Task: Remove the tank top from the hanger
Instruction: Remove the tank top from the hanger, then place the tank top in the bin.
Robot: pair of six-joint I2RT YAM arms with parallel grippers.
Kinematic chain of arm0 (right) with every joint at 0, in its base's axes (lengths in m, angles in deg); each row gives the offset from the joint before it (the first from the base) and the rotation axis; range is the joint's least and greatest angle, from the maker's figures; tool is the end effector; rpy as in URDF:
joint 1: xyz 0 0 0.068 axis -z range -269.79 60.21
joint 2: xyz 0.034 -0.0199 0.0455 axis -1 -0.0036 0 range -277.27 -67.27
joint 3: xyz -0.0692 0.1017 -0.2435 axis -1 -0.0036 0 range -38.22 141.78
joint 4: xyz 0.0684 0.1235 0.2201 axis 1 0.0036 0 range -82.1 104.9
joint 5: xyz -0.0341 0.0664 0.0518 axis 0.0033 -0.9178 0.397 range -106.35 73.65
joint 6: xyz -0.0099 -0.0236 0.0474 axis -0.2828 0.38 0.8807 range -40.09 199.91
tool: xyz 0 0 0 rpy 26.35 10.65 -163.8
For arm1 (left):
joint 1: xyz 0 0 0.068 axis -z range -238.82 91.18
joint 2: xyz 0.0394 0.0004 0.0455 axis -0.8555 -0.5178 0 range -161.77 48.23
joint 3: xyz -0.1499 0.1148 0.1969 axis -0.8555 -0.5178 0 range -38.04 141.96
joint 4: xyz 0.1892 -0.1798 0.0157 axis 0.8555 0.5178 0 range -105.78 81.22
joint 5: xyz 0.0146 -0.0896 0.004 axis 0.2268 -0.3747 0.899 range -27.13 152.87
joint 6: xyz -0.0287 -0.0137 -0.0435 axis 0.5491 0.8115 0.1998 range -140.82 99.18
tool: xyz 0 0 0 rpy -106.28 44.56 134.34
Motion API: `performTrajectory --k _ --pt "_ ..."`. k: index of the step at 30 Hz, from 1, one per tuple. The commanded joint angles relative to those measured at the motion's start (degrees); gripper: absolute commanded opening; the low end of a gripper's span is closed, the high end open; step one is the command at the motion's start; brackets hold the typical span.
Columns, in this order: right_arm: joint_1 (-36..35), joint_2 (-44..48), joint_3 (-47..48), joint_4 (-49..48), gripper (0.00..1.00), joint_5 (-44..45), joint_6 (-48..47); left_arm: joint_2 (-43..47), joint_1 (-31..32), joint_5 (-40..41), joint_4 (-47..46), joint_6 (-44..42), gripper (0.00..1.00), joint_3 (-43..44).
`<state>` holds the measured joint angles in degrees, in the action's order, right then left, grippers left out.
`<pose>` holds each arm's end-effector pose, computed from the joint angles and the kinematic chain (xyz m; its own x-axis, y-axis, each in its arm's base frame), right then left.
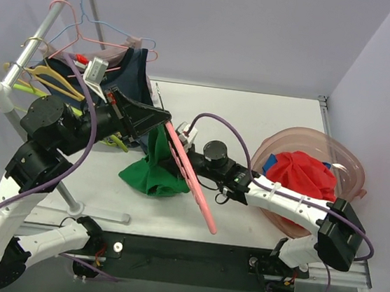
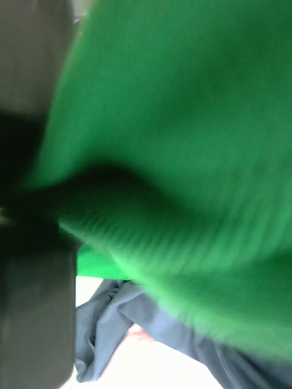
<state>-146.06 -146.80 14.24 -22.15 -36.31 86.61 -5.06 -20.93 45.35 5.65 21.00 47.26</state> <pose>0.1701 0.2768 0.3206 -0.0846 0.0708 -0.9939 -0.9677 0.2318 0.0988 0.1073 -0.0971 0.5257 -0.4383 -0.4647 -0.7693 0.7069 0.3503 -0.6144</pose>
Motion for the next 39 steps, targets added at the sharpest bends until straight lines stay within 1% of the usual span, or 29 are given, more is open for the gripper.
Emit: performTrajectory --k 1,4,8,12,15,19,20,22,23,25,26,28,29,30,32,33,35,36,39 --pt "1.5 -1.8 4.3 -4.0 0.00 4.3 3.8 1.4 -0.1 -3.5 -10.6 4.6 0.00 -0.5" --pt "2.1 -2.4 6.0 -2.0 0.00 6.1 6.0 2.3 -0.1 -4.5 -11.8 6.0 0.00 -1.5" --pt "3.4 -3.4 8.1 2.6 0.00 7.2 7.7 3.5 -0.1 -4.2 -11.6 5.8 0.00 -2.4" --pt "4.6 -4.2 9.0 9.6 0.00 12.6 10.4 3.9 -0.1 -2.9 -9.0 2.8 0.00 -1.6" --pt "6.4 -3.5 7.6 11.8 0.00 12.7 12.6 3.6 -0.1 -2.0 -6.9 0.5 0.00 0.5" --pt "8.5 1.5 6.5 17.3 0.00 16.4 15.1 3.5 -0.1 -0.1 -3.2 -3.7 0.00 2.0" --pt "9.2 2.4 7.2 20.7 0.00 17.1 16.1 3.6 -0.1 1.1 -2.5 -5.4 0.00 2.2" --pt "11.4 5.4 8.3 24.4 0.00 18.9 16.6 3.6 -0.1 2.1 -0.3 -6.9 0.00 2.7" --pt "12.0 6.4 9.7 27.8 0.00 19.6 16.2 3.7 -0.1 2.9 0.3 -8.2 0.00 2.8" --pt "13.5 9.1 11.8 31.6 0.00 21.9 15.5 3.8 -0.2 3.5 1.1 -9.2 0.00 2.9" --pt "13.9 9.9 14.6 35.4 0.00 22.7 15.1 3.9 -0.2 3.7 1.7 -10.1 0.00 2.9" --pt "15.2 12.0 18.0 39.7 0.00 25.1 14.0 3.7 -0.2 4.8 2.6 -11.3 0.00 3.2" --pt "15.7 12.5 20.3 43.8 0.00 25.9 13.6 3.6 -0.2 4.9 3.3 -12.5 0.00 3.5" --pt "16.2 13.3 24.7 45.9 0.00 26.5 12.7 3.4 -0.2 5.6 3.5 -13.2 0.00 3.6" --pt "17.6 13.6 30.1 51.5 0.00 27.0 11.6 3.1 -0.2 6.1 3.8 -14.5 0.00 4.1" --pt "17.9 13.6 35.5 53.1 0.00 27.1 10.9 2.7 -0.2 6.2 4.0 -14.8 0.00 4.4" --pt "18.6 13.4 40.2 56.7 0.00 28.1 8.3 2.1 -0.2 6.5 4.7 -15.9 0.00 5.7" --pt "18.8 13.3 45.0 57.7 0.00 28.7 7.5 1.6 -0.3 6.5 4.8 -16.2 0.00 5.9" --pt "19.2 12.7 51.0 60.9 0.00 30.9 4.2 1.4 -0.2 7.4 5.4 -17.6 0.00 6.0"
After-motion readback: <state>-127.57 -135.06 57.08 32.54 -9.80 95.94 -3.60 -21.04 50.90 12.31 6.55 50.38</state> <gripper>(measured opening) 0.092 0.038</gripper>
